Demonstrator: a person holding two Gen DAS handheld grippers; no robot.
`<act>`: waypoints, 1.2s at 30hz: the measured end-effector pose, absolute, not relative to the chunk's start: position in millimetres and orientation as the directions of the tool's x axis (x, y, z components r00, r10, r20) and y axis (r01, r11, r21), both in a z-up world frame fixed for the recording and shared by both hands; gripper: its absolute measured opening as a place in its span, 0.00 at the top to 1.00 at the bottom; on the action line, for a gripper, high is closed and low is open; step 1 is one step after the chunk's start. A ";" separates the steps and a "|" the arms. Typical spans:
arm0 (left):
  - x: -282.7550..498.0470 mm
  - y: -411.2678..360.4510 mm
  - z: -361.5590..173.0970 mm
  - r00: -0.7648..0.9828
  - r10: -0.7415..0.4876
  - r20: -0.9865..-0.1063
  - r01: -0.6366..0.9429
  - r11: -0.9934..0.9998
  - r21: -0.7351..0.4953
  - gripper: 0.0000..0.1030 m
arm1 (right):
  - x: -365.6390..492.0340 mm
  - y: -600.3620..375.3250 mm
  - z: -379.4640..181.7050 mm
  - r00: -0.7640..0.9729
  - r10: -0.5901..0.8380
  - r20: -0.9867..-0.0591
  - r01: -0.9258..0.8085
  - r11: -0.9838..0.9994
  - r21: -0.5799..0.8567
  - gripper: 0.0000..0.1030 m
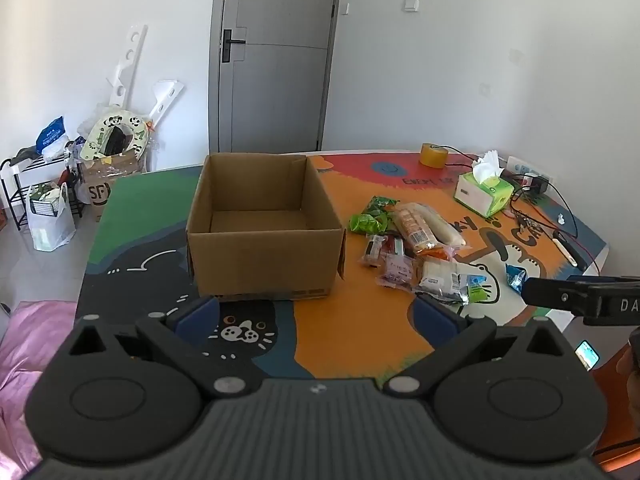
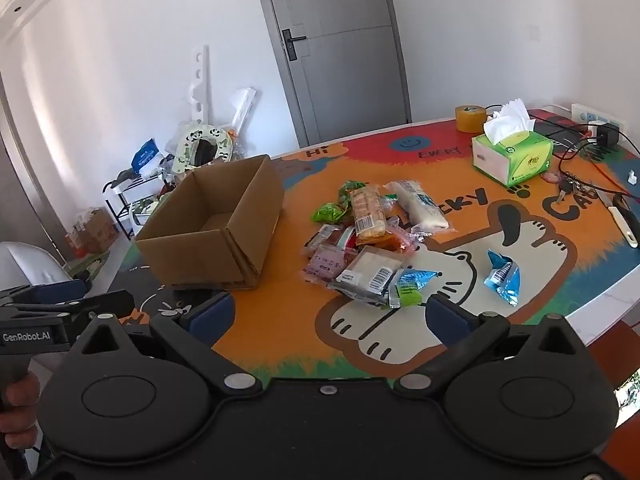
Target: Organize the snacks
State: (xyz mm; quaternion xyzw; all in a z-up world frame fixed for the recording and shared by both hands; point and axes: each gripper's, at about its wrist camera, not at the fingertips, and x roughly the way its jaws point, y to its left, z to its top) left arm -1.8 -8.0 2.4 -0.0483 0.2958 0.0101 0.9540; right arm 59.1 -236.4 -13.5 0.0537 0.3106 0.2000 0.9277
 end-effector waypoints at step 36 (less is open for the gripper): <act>-2.8 -6.8 5.1 0.839 -0.004 -0.544 -0.057 0.994 -0.095 0.00 | 56.6 -236.8 -9.4 0.734 0.391 -0.556 -0.329 0.920 0.213 0.00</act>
